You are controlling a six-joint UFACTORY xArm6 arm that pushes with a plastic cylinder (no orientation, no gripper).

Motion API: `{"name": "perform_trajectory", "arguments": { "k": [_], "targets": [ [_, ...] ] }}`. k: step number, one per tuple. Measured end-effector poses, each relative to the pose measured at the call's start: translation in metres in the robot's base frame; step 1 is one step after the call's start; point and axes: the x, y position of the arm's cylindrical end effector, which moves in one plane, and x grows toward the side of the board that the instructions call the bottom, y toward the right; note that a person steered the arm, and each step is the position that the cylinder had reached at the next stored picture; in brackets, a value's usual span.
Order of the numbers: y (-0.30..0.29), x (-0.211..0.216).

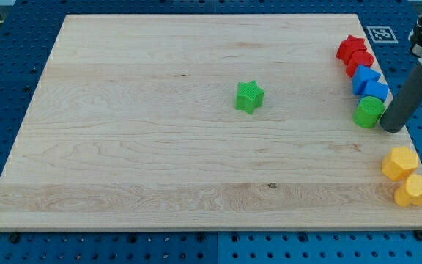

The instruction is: Move the green circle away from the bottom side of the blue cube

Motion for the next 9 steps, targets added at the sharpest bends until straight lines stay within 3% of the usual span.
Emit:
{"name": "perform_trajectory", "arguments": {
  "k": [2, 9],
  "targets": [
    [0.012, -0.017],
    [-0.054, -0.010]
  ]
}}
